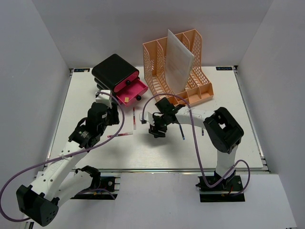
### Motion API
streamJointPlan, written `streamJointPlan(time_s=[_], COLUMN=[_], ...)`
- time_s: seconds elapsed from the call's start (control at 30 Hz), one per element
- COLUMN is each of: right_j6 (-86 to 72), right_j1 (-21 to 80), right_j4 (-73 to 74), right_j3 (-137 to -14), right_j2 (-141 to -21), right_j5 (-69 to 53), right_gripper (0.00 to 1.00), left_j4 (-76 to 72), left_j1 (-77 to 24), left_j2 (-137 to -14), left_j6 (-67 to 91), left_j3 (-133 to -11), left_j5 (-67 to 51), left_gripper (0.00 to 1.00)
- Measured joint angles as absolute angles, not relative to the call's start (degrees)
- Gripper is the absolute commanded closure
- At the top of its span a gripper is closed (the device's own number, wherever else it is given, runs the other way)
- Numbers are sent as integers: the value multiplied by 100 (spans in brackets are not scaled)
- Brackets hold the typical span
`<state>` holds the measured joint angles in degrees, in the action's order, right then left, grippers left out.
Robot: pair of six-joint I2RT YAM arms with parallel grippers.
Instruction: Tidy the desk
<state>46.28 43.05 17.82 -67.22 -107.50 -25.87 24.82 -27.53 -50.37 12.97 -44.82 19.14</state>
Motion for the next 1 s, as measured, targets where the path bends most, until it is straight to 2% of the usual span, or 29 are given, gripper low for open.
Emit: streamJointPlan(time_s=[0.17, 0.23, 0.4, 0.43, 0.47, 0.57, 0.73, 1.0], right_j6=[4390, 4351, 4311, 4300, 4307, 4368, 4541, 5015], right_j1=[4320, 4320, 4322, 4322, 4322, 4322, 4322, 4327], right_j4=[1695, 1632, 1603, 1608, 1610, 1688, 2456, 2836], right_j3=[-6895, -6943, -6965, -6965, -6967, -7019, -7738, -10348], right_j2=[-10951, -10991, -11010, -11010, -11010, -11019, -11159, -11340], right_j5=[-2296, -2239, -2156, -2134, -2128, -2112, -2132, -1909], right_gripper=[36, 42, 72, 75, 82, 92, 95, 94], left_j4=[2480, 2482, 2480, 2480, 2480, 2480, 2477, 2477], left_j1=[-2753, -2753, -2753, -2753, -2753, -2753, -2753, -2753], left_j2=[-5015, -5015, -5015, -5015, -5015, -5004, -4991, -4963], left_j6=[1293, 1291, 1291, 1291, 1291, 1291, 1291, 1291], left_j3=[-4475, -4466, -4462, -4460, -4460, -4458, -4458, -4436], left_j5=[1959, 1977, 2027, 2038, 2043, 2058, 2060, 2204], left_gripper=[35, 35, 35, 35, 35, 35, 35, 35])
